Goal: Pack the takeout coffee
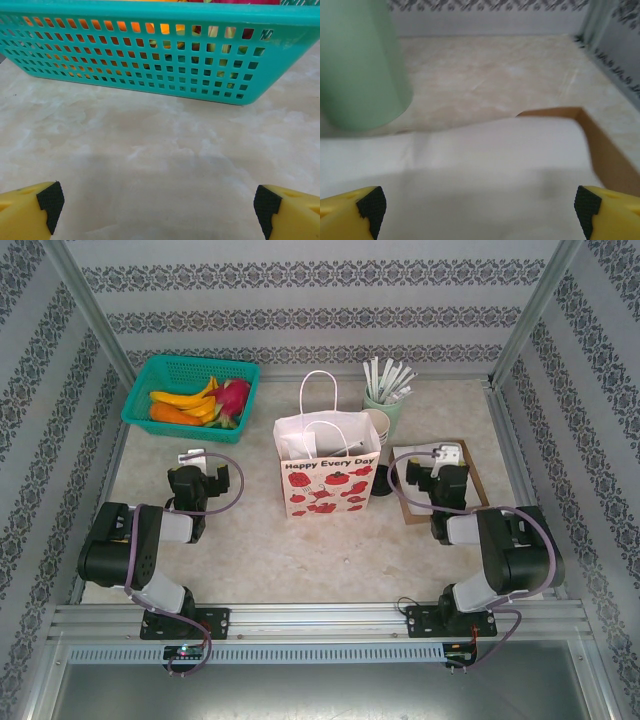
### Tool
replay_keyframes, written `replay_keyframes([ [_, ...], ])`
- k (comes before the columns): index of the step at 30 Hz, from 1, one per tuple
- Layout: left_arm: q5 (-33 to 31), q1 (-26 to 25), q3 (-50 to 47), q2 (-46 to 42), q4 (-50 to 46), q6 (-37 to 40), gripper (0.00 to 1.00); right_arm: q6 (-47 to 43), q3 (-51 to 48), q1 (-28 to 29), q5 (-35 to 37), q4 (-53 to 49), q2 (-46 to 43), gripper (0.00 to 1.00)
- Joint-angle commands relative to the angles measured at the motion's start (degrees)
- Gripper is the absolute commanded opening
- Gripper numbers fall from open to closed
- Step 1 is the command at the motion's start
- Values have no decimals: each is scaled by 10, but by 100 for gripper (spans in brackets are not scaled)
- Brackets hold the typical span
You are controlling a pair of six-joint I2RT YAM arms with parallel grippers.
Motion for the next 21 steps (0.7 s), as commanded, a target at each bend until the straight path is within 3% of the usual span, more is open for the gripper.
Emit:
replay_keyframes([
  [1,-3,5,3,-2,26,-7,100,6,10,-3,27,11,-4,98],
  [5,-3,5,3,-1,26,-7,100,4,10,-3,17,11,-5,98],
  [7,-2,5,3,-1,25,-6,100,-21,24,-20,-115,-9,-1,98],
  [9,-2,5,4,-2,25,-6,100,-9,20,-43,-165,-5,-2,98],
  [21,16,7,7,-1,19,-3,100,-10,20,-38,-147,-6,-2,98],
])
